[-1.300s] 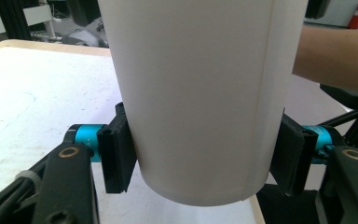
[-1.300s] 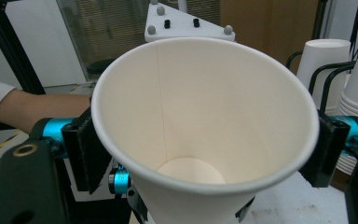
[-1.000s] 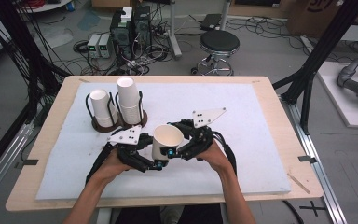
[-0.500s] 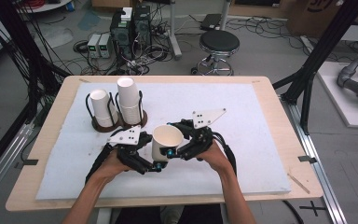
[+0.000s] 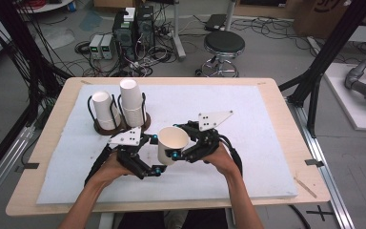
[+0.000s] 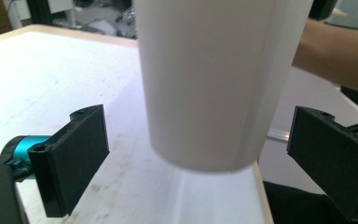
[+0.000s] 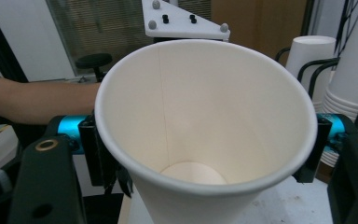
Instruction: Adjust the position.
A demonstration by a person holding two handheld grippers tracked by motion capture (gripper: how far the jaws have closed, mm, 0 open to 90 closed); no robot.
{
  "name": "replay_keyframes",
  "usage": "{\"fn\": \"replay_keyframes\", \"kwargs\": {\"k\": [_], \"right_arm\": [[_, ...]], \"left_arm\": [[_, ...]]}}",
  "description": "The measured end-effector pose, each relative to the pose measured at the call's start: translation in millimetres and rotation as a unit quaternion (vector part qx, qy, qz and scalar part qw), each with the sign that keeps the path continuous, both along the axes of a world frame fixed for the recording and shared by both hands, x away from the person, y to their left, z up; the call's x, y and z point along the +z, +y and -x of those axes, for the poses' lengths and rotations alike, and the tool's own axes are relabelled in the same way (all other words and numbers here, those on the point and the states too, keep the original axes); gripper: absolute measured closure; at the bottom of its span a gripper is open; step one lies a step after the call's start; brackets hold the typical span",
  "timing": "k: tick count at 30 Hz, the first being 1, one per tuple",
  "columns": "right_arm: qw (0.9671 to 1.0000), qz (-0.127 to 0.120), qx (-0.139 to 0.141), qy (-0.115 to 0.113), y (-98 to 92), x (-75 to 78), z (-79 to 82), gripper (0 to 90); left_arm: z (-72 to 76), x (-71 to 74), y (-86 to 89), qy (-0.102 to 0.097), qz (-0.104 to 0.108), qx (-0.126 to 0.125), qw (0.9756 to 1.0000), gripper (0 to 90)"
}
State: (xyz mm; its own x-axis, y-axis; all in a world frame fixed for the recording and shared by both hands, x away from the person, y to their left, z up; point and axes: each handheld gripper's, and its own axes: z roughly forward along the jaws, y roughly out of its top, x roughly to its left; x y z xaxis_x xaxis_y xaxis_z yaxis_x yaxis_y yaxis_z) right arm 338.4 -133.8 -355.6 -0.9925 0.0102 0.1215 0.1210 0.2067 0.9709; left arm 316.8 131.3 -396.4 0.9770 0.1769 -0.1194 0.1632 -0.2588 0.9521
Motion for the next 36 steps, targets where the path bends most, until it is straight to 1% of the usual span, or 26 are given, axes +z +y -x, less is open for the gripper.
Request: {"fn": "replay_keyframes", "kwargs": {"k": [1,2,3,4,5,6,7,9,10,11,12,14,16,18,19,20,21,24,25,26,28,30,31,32,35,36], "right_arm": [[1.0,0.001,-0.005,-0.001,-1.0,0.6,0.3,27.0],[0.9999,0.005,-0.014,-0.004,-3.9,1.5,0.6,27.0],[0.9999,0.005,-0.014,-0.004,-3.9,1.5,0.6,27.0],[0.9997,0.007,-0.022,-0.006,-7.0,1.8,0.2,27.0],[0.9997,0.007,-0.022,-0.006,-7.0,1.8,0.2,27.0],[0.9995,0.006,-0.032,-0.006,-9.7,1.9,-0.8,27.0],[0.9995,0.006,-0.032,-0.006,-9.7,1.9,-0.8,27.0],[0.9991,0.006,-0.041,-0.008,-11.8,2.5,-1.3,27.0],[0.9985,0.007,-0.052,-0.012,-13.8,3.5,-1.2,27.0],[0.9985,0.007,-0.052,-0.012,-13.8,3.5,-1.2,27.0],[0.998,0.009,-0.061,-0.014,-15.6,4.1,-1.4,27.0],[0.9975,0.011,-0.068,-0.015,-16.7,4.4,-1.5,27.0],[0.9968,0.013,-0.078,-0.015,-18.3,4.3,-1.9,27.0],[0.9962,0.015,-0.084,-0.014,-20.2,4.0,-2.3,27.0],[0.9961,0.015,-0.086,-0.015,-21.4,3.7,-2.6,27.0],[0.9951,0.018,-0.096,-0.017,-23.2,3.2,-2.6,27.0],[0.9951,0.018,-0.096,-0.017,-23.2,3.2,-2.6,27.0],[0.9937,0.026,-0.108,-0.017,-25.1,2.4,-2.5,27.0],[0.9929,0.028,-0.113,-0.02,-25.6,2.3,-2.7,27.0],[0.9925,0.029,-0.118,-0.018,-26.0,2.1,-2.5,27.0],[0.9919,0.032,-0.121,-0.021,-26.8,1.4,-2.7,27.0],[0.992,0.033,-0.12,-0.02,-26.5,1.2,-2.3,27.0],[0.9919,0.035,-0.12,-0.022,-26.3,1.1,-2.2,27.0],[0.9917,0.038,-0.121,-0.021,-25.8,0.9,-2.1,27.0],[0.9915,0.039,-0.122,-0.021,-25.6,0.5,-2.3,27.0],[0.9915,0.041,-0.122,-0.02,-25.4,0.2,-2.1,27.0]], "left_arm": [[-0.6,1.0,4.1,0.0,-0.006,0.008,0.9999,5.4],[-1.0,3.2,13.3,0.002,-0.018,0.019,0.9996,5.4],[-1.0,3.2,13.3,0.002,-0.018,0.019,0.9996,5.4],[-0.6,4.3,18.3,-0.001,-0.026,0.026,0.9993,5.4],[-0.2,5.3,23.2,-0.004,-0.033,0.036,0.9988,5.4],[0.2,5.8,28.3,-0.004,-0.036,0.043,0.9984,5.4],[0.5,6.1,33.0,-0.003,-0.037,0.051,0.998,5.4],[1.3,6.2,42.1,-0.005,-0.044,0.069,0.9966,5.4],[1.9,6.0,46.2,-0.005,-0.045,0.078,0.9959,5.4],[2.7,5.5,49.8,-0.008,-0.049,0.089,0.9948,5.4],[4.0,4.6,53.1,-0.008,-0.05,0.098,0.9939,5.4],[6.7,2.3,58.4,-0.008,-0.053,0.116,0.9918,5.4],[9.6,-1.0,62.9,-0.009,-0.061,0.126,0.9902,5.4],[12.9,-5.5,67.3,-0.005,-0.064,0.136,0.9887,5.4],[14.5,-8.1,69.1,-0.006,-0.065,0.144,0.9873,5.4],[16.1,-10.7,71.1,-0.006,-0.068,0.158,0.9852,5.4],[17.4,-13.4,73.7,-0.005,-0.069,0.168,0.9834,5.4],[19.9,-20.8,82.3,-0.008,-0.062,0.207,0.9764,5.4],[20.2,-23.0,85.3,-0.01,-0.058,0.221,0.9736,5.4],[20.1,-25.1,88.5,-0.01,-0.054,0.23,0.9716,5.4],[18.9,-29.1,94.6,-0.005,-0.053,0.241,0.9691,5.4],[18.0,-32.5,98.9,0.002,-0.053,0.247,0.9676,5.4],[17.7,-33.4,100.4,0.003,-0.055,0.251,0.9664,5.4],[17.4,-34.6,102.8,0.007,-0.054,0.251,0.9666,5.4],[17.5,-35.8,104.9,0.004,-0.055,0.251,0.9665,5.4],[17.6,-37.5,106.7,0.007,-0.058,0.253,0.9657,5.4]]}}
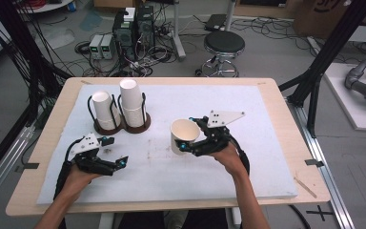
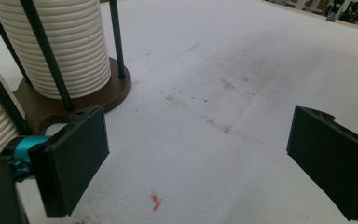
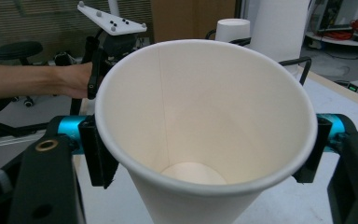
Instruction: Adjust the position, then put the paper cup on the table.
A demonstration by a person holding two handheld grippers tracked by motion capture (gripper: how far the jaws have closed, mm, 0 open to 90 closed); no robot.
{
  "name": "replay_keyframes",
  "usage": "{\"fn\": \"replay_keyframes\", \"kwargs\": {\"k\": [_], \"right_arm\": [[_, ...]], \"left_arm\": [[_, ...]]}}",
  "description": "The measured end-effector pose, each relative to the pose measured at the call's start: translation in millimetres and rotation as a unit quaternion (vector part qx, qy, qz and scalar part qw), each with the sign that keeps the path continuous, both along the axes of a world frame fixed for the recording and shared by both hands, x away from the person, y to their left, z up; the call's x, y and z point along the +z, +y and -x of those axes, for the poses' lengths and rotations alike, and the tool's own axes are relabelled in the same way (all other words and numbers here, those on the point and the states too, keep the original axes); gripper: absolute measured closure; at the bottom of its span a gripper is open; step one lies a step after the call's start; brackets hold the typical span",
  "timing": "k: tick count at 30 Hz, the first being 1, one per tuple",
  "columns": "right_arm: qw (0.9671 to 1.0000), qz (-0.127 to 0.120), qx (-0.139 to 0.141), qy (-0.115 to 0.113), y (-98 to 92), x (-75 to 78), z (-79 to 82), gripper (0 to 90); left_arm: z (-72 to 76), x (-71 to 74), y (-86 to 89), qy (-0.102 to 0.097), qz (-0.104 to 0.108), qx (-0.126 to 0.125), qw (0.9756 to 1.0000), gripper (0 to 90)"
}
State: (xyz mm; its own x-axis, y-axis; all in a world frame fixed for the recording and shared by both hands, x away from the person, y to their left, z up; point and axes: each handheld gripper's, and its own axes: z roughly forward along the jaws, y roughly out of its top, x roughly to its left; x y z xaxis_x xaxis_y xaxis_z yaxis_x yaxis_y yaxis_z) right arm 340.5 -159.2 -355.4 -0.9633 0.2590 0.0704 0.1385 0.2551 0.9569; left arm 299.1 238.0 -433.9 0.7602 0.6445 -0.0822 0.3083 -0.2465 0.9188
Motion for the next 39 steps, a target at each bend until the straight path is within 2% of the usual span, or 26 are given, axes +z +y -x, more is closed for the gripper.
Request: {"fn": "replay_keyframes", "kwargs": {"k": [6,9,16,26,33,39], "right_arm": [[0.9999,0.008,0.005,0.002,1.9,-2.5,1.3,26.9],[0.9999,0.01,0.004,0.005,2.1,-5.4,1.9,27.0],[0.9999,0.011,0.002,0.006,-0.9,-7.7,3.0,26.9],[0.9999,0.01,0.002,0.004,-0.3,-6.5,5.3,27.0],[0.9999,0.009,-0.007,0.002,-1.5,-7.8,3.9,27.0],[0.9999,0.01,-0.009,0.001,-0.6,-8.5,3.6,27.0]], "left_arm": [[-0.5,-3.6,2.8,0.006,0.0,0.009,0.9999,5.4],[-1.1,-5.1,3.8,0.009,0.002,0.001,1.0,5.4],[-1.6,-6.5,3.9,0.011,0.002,0.005,0.9999,5.4],[-0.1,-4.4,6.0,0.0,0.008,0.007,0.9999,5.4],[-1.3,-6.6,8.1,0.0,0.025,0.009,0.9997,5.4],[-1.7,-7.9,8.9,-0.002,0.024,0.012,0.9996,5.4]]}}
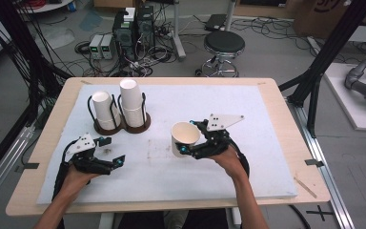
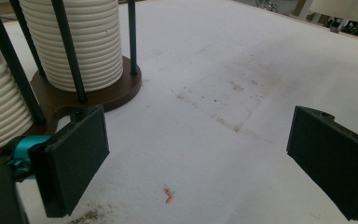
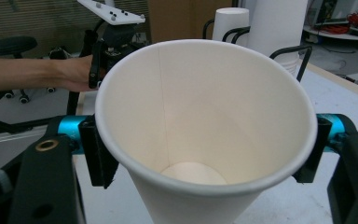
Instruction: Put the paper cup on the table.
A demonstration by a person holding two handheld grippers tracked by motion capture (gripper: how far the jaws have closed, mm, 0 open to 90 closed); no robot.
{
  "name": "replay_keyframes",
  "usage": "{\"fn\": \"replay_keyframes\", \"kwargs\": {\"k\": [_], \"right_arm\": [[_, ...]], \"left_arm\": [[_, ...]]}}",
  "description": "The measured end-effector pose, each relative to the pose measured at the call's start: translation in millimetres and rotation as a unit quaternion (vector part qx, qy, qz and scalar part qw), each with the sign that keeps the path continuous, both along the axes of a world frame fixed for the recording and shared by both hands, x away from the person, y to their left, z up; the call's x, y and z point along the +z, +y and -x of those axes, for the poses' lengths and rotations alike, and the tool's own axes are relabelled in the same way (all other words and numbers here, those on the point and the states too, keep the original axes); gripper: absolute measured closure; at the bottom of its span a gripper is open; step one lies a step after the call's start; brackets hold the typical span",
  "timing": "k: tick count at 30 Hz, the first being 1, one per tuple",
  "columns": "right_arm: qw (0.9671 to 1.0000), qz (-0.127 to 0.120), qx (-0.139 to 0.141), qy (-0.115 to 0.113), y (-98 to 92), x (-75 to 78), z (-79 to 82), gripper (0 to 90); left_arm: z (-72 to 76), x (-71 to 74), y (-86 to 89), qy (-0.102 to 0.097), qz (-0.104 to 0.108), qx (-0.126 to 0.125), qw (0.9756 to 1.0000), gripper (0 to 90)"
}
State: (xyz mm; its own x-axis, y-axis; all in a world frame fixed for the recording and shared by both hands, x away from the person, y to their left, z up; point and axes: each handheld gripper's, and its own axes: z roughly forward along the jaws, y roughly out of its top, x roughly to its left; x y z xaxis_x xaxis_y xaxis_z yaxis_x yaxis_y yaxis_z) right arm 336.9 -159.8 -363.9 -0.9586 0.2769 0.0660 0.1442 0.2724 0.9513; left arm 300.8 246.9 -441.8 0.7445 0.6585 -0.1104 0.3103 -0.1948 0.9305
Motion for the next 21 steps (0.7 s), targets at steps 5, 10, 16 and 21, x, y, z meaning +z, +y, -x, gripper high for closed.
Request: {"fn": "replay_keyframes", "kwargs": {"k": [5,10,16,21], "right_arm": [[1.0,0.006,-0.003,0.0,3.4,-2.2,-1.2,27.0],[0.9998,0.011,-0.012,-0.008,8.1,-5.3,-1.8,27.0],[0.9983,0.027,-0.046,-0.024,17.5,-12.3,-2.9,27.1],[0.9979,0.026,-0.054,-0.024,28.2,-21.5,-5.2,27.2]], "left_arm": [[0.3,-1.8,-0.8,-0.004,0.004,0.0,1.0,5.4],[0.4,-4.7,-0.4,-0.009,0.002,0.003,1.0,5.4],[1.3,-7.9,0.0,-0.012,0.003,0.004,0.9999,5.4],[0.6,-9.5,1.2,-0.013,0.004,0.001,0.9999,5.4]]}}
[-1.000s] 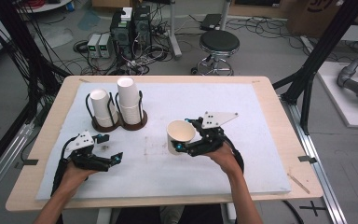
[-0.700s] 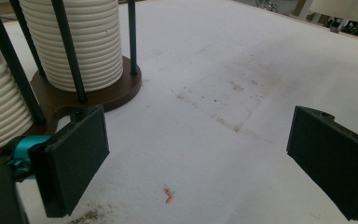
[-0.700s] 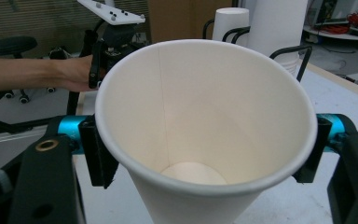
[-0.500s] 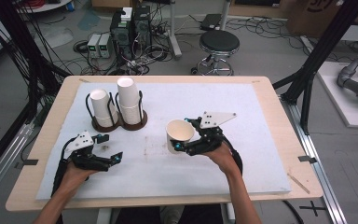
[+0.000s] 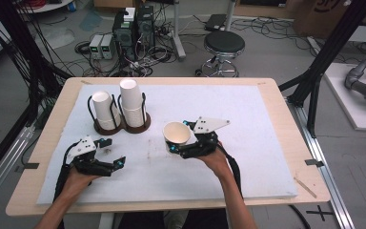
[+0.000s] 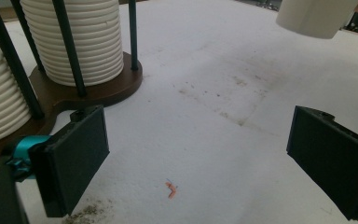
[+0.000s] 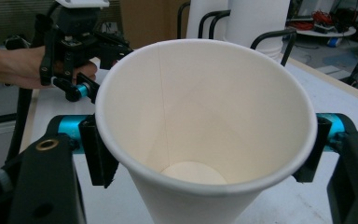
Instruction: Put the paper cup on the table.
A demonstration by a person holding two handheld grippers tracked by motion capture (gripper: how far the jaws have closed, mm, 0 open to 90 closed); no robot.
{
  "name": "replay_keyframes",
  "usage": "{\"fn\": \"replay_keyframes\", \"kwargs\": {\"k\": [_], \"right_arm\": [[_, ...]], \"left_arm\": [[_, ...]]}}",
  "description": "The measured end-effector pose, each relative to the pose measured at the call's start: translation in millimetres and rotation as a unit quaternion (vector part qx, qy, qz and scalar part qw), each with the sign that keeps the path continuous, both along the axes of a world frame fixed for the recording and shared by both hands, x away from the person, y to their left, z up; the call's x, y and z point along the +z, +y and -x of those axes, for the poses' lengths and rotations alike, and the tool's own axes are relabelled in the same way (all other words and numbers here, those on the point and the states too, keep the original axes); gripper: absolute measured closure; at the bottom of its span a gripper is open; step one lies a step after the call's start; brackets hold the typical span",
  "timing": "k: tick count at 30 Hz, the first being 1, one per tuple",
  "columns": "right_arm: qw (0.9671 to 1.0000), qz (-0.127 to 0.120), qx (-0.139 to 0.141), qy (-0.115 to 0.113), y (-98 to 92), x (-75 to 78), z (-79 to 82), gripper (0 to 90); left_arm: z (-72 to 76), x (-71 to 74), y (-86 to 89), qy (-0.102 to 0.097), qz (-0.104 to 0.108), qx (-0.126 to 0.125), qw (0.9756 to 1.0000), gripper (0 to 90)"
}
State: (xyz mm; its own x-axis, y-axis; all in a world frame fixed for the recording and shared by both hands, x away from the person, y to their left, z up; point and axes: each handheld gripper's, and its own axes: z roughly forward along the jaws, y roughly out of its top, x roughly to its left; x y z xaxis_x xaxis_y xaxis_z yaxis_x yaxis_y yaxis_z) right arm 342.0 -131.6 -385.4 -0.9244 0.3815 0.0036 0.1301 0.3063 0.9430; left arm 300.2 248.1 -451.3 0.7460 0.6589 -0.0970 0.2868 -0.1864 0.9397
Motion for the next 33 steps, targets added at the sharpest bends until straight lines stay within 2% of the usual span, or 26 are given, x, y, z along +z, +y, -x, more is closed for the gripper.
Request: {"fn": "replay_keyframes", "kwargs": {"k": [6,11,13,17,22,29,32,33], "right_arm": [[0.9999,0.011,-0.011,0.003,5.4,-6.3,-4.4,27.2],[0.999,0.03,-0.034,-0.002,12.1,-13.6,-7.0,27.2],[0.9974,0.043,-0.058,-0.005,17.4,-21.2,-9.0,27.2],[0.9961,0.04,-0.078,0.001,23.5,-32.5,-12.8,27.1],[0.9942,0.047,-0.097,-0.001,29.6,-39.7,-15.0,27.2],[0.9927,0.054,-0.107,0.007,32.1,-45.4,-18.2,27.4],[0.9913,0.069,-0.111,0.014,33.2,-50.9,-18.9,27.3],[0.9919,0.056,-0.113,0.014,31.9,-53.3,-18.6,27.3]], "left_arm": [[1.0,-0.8,0.8,-0.005,0.003,0.002,1.0,5.4],[2.7,-1.2,0.2,-0.013,0.001,0.003,0.9999,5.4],[2.8,-1.3,0.2,-0.012,0.001,0.006,0.9999,5.5],[3.1,-1.4,0.2,-0.015,0.001,0.007,0.9999,5.5],[2.6,-1.5,0.9,-0.011,0.004,0.008,0.9999,5.4],[2.8,-1.5,0.7,-0.014,0.002,0.006,0.9999,5.4],[2.8,-1.5,1.0,-0.014,0.003,0.006,0.9999,5.4],[3.0,-1.5,0.9,-0.014,0.004,0.007,0.9999,5.4]]}}
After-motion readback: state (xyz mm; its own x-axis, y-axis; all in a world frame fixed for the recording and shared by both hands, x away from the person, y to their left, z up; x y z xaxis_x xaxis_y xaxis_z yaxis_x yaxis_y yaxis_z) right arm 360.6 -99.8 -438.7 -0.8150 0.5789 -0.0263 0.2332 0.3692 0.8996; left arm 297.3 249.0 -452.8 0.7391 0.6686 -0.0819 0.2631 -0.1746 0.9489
